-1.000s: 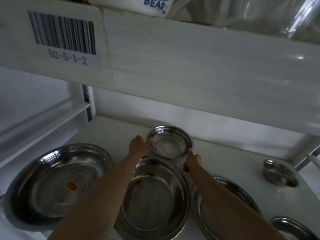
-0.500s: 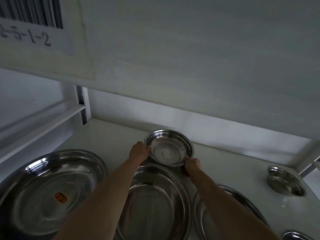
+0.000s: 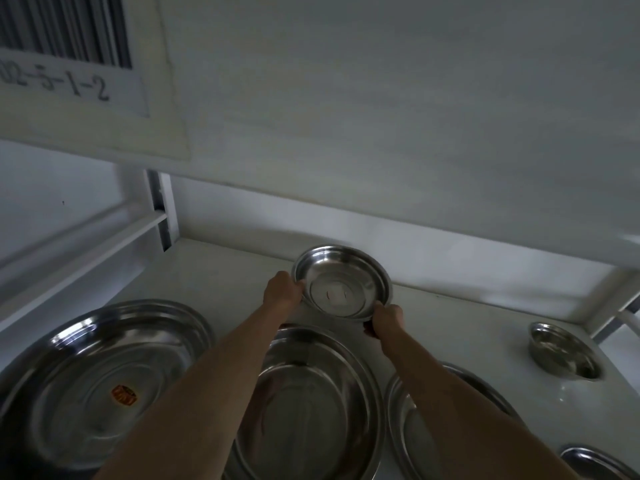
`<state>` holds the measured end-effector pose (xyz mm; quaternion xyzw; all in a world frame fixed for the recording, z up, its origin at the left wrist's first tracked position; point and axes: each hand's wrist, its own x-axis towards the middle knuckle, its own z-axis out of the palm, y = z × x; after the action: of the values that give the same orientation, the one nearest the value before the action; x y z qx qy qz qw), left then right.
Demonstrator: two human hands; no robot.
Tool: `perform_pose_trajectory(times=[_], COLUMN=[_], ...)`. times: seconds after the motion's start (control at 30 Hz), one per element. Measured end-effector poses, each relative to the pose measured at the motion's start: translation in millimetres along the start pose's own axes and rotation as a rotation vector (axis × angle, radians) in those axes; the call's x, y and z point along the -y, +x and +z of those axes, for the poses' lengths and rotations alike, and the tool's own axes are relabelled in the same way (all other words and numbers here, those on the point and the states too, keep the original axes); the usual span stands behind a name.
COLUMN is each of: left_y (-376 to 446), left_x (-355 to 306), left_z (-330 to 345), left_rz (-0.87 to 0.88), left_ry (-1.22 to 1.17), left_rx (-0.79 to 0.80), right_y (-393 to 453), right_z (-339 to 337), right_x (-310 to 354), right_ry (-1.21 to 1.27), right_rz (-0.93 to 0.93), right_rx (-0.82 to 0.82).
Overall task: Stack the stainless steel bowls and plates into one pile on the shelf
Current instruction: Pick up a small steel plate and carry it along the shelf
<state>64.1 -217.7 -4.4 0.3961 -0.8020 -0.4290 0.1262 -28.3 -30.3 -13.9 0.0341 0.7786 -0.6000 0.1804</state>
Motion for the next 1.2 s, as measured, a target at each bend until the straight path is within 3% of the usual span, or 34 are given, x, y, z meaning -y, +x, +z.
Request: perform_pose_trajectory(times=[0.5,0.73,1.2], left_y=[-76,-138,-249], left_x=[-61,-82,-61], left_z=[-6,3,76], left_rz=[0.218,0.166,0.062], left_ry=[-0.09,-0.408,-0.528], left_rx=[-0.12,-0.018,0.041], right_y=[-36,-67,-117], right_z=[-68,-125,-224], right_x=[43,39,-30], right_ry=[-0.014,-0.052,-0.163], right_rz=[-0.172,-0.246,-0.315], right_rx=[-0.131,-0.11,-0.259])
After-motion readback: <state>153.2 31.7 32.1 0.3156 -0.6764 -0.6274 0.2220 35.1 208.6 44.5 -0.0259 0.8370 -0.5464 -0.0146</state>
